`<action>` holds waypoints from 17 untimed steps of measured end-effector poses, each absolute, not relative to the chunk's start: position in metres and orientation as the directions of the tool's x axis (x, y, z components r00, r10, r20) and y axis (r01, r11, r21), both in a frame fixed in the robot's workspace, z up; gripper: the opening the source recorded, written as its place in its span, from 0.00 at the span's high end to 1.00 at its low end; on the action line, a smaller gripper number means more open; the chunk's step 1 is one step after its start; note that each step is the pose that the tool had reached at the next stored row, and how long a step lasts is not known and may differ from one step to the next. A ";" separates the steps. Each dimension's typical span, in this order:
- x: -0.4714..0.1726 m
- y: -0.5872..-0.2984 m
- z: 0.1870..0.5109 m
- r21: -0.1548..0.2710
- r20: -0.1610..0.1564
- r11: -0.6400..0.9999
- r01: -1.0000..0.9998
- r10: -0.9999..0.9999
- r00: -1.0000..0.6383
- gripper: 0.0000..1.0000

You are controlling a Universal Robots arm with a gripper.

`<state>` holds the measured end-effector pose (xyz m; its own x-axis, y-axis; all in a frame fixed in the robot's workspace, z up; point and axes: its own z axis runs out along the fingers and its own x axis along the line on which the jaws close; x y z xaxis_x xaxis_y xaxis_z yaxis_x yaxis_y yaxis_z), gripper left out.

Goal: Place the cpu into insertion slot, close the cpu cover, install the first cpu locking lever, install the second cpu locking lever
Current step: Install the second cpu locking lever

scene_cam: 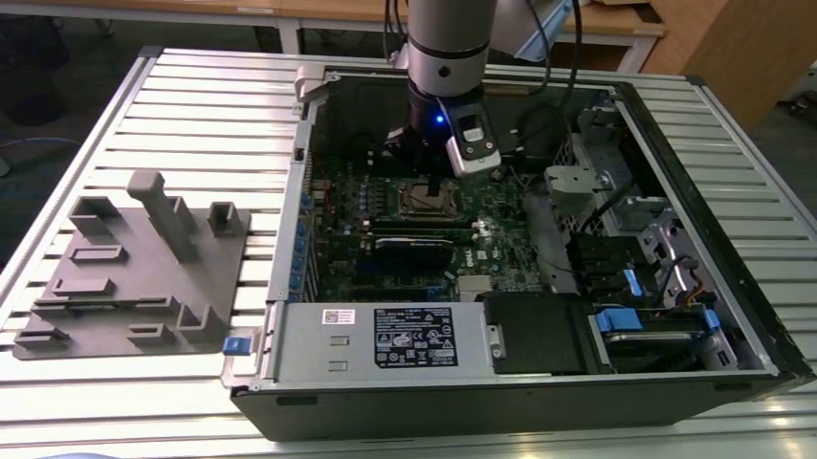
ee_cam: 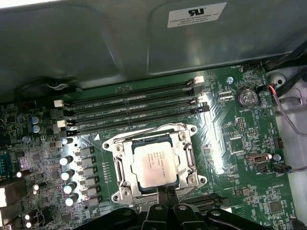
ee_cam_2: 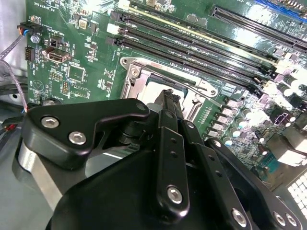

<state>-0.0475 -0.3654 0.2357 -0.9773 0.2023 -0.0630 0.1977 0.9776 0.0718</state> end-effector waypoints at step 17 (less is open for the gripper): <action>-0.048 -0.376 0.236 0.070 -0.063 0.991 0.114 0.118 -0.991 0.89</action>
<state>-0.0481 -0.3763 0.2357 -0.9910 0.1181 -0.0631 0.1136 0.9910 0.0704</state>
